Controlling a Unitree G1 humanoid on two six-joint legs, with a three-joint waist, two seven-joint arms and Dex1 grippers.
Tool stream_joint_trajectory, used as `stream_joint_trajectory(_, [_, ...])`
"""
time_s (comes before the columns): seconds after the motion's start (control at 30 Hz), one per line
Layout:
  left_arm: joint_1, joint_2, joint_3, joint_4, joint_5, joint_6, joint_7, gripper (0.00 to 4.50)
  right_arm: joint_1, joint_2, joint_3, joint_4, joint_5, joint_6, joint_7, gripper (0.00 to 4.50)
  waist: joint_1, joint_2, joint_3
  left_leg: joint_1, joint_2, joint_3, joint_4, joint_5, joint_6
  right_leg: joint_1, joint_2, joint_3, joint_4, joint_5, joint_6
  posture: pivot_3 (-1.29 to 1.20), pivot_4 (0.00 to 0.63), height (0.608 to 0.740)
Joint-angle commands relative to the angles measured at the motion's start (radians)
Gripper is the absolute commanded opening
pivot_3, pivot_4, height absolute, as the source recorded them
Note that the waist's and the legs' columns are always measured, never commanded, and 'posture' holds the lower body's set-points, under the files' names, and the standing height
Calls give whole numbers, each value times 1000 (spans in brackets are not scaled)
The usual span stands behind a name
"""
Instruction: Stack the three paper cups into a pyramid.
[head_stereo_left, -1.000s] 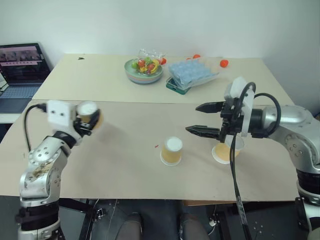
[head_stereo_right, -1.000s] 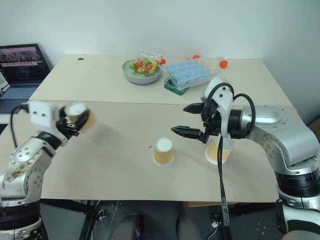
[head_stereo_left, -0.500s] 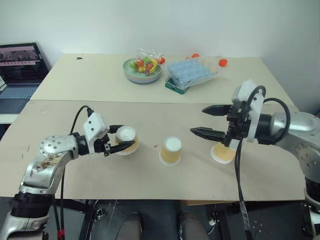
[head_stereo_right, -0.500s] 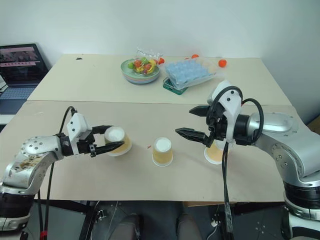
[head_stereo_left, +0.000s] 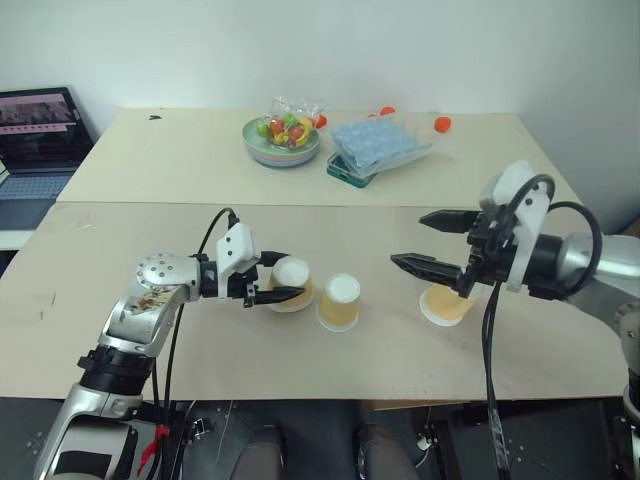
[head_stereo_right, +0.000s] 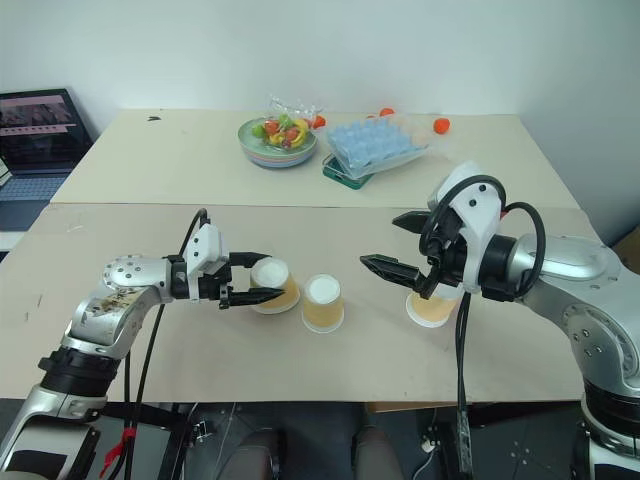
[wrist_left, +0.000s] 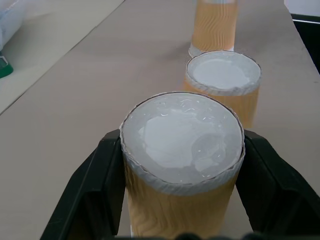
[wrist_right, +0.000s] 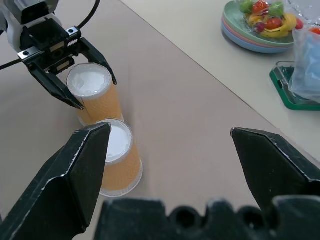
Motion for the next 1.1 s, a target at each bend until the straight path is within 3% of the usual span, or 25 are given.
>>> stream_joint_trajectory(0.03, [-18, -11, 9, 8, 8, -20, 8, 2571, 3, -25, -55, -40, 24, 10, -23, 4500, 0, 0, 0, 0, 0, 0, 0, 0, 0, 0, 0, 0, 0, 0, 0, 0, 150, 740])
stream_joint_trajectory(0.83, [89, -61, 12, -199, -82, 199, 100, 2571, 17, -53, -70, -44, 72, 6, -77, 4500, 3, 0, 0, 0, 0, 0, 0, 0, 0, 0, 0, 0, 1, 0, 0, 0, 150, 740])
stream_joint_trajectory(0.9, [91, -61, 10, -201, -81, 200, 100, 3561, 17, -53, -68, -45, 71, 5, -77, 4500, 2, 0, 0, 0, 0, 0, 0, 0, 0, 0, 0, 0, 1, 0, 0, 0, 150, 740])
stream_joint_trajectory(1.0, [93, -64, 9, -205, -83, 205, 101, 4416, 18, -54, -68, -45, 71, 4, -78, 4500, 2, 0, 0, 0, 0, 0, 0, 0, 0, 0, 0, 0, 1, 0, 0, 0, 150, 740])
stream_joint_trajectory(1.1, [92, -64, 7, -209, -90, 216, 94, 4416, 16, -54, -66, -42, 70, 2, -77, 4500, 3, 0, 0, 1, 0, 0, 1, 0, 0, 0, 0, 0, 1, 0, 0, 0, 150, 740])
